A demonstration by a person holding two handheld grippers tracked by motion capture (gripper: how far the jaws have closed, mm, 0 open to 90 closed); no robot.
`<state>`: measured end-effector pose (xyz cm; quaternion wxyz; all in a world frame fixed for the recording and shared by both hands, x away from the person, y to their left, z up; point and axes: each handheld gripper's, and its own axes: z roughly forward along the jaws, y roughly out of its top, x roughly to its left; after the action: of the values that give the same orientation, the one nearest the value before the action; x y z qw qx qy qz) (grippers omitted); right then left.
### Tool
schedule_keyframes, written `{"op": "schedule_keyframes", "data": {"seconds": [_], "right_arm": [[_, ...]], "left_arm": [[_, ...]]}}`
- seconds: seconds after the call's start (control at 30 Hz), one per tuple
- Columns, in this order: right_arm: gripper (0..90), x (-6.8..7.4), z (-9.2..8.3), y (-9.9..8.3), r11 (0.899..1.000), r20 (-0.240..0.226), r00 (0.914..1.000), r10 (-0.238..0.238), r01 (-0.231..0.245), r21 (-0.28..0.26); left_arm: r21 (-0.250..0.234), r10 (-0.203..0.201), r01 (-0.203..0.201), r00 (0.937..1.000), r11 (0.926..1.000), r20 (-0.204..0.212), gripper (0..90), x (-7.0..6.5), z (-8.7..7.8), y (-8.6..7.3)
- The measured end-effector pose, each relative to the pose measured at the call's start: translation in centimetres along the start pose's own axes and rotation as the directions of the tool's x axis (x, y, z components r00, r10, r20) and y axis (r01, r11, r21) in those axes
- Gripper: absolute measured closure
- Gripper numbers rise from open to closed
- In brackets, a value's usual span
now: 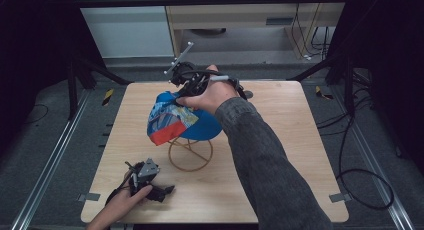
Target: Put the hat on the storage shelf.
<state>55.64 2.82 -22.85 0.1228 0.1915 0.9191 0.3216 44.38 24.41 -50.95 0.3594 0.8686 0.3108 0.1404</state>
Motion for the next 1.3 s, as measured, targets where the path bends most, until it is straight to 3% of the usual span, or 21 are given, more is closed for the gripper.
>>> {"op": "schedule_keyframes", "data": {"seconds": [0.43, 0.9, 1.13, 1.3], "right_arm": [[51.2, 0.2, -0.5, -0.4, 1.0, 0.018, 0.9998, 0.006, -0.006, -0.016], [36.0, 0.3, -2.3, -1.9, 0.996, 0.044, 0.9981, 0.042, -0.038, -0.08], [25.0, 0.0, -3.6, -3.2, 0.992, 0.066, 0.9949, 0.076, -0.068, -0.108], [16.0, -0.7, -5.0, -4.9, 0.983, 0.086, 0.9885, 0.125, -0.112, -0.143]], "left_arm": [[0.0, 0.0, 0.0, 1.0, 1.0, 0.0, 0.0, 0.0, 0.0, 0.0], [0.0, 0.0, 0.0, 1.0, 1.0, 0.0, 0.0, 0.0, 0.0, 0.0], [-0.001, -0.002, 0.002, 1.0, 1.0, 0.001, 0.0, 0.0, 0.0, 0.0], [0.003, 0.002, -0.002, 1.0, 1.0, 0.003, 0.0, 0.0, 0.0, 0.0]]}}
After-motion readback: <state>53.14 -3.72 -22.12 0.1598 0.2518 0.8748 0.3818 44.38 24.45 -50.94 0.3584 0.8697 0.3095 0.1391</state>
